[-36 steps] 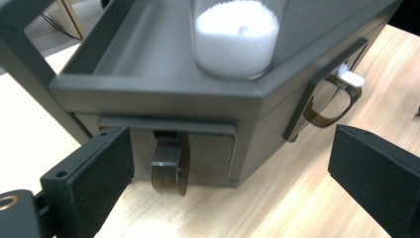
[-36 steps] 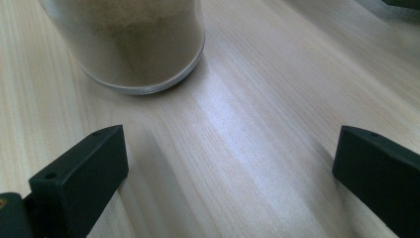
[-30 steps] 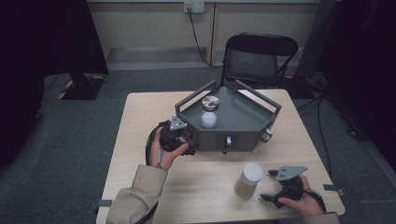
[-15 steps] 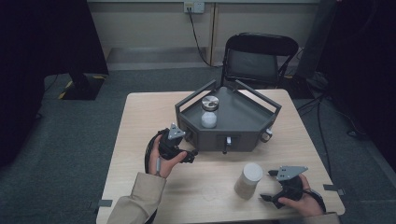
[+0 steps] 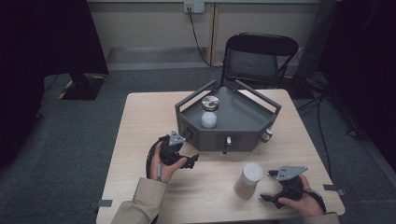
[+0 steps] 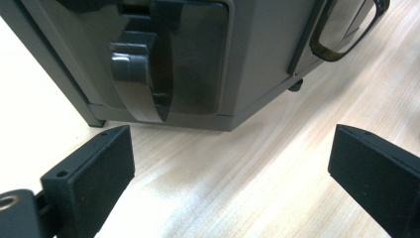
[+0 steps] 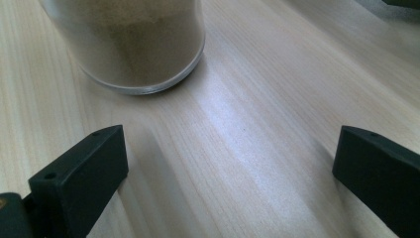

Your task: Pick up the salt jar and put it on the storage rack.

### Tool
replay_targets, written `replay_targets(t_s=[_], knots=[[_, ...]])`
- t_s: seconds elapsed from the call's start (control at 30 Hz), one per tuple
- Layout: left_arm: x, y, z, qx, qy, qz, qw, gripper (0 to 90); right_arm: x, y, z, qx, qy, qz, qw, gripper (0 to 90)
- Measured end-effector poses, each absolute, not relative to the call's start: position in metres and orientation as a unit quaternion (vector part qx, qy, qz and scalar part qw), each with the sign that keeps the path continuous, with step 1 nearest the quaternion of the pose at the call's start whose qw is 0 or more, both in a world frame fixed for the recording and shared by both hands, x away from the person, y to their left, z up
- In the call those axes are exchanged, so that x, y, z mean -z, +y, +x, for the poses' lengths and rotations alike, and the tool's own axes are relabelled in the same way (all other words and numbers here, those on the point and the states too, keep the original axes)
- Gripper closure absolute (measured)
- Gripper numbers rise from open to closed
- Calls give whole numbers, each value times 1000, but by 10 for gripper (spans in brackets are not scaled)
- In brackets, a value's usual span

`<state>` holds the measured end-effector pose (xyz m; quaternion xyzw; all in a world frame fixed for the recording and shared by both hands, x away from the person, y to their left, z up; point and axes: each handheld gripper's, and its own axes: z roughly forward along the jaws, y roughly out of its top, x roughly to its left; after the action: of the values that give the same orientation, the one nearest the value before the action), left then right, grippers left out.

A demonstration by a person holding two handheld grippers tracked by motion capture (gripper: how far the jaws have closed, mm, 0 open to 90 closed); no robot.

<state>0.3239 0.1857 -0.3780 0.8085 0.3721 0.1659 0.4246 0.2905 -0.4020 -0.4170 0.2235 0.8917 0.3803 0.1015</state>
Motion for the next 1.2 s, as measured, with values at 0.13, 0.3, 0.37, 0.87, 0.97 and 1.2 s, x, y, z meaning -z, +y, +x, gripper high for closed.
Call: replay_targets(t_s=[0.13, 0.3, 0.37, 0.87, 0.97, 1.2], knots=[[380, 186, 323, -164, 372, 809, 425, 37, 417, -402, 290, -380, 892, 224, 101, 0], [383, 185, 323, -162, 372, 811, 422, 37, 417, -402, 290, -380, 892, 224, 102, 0], [386, 185, 323, -158, 374, 811, 422, 37, 417, -402, 290, -380, 892, 224, 102, 0], [395, 183, 322, -152, 374, 816, 413, 38, 417, -402, 290, -380, 892, 224, 102, 0], [397, 182, 322, -152, 374, 818, 410, 37, 417, -402, 290, -380, 892, 224, 102, 0], [404, 182, 321, -147, 376, 820, 406, 38, 417, -402, 290, -380, 892, 224, 102, 0]])
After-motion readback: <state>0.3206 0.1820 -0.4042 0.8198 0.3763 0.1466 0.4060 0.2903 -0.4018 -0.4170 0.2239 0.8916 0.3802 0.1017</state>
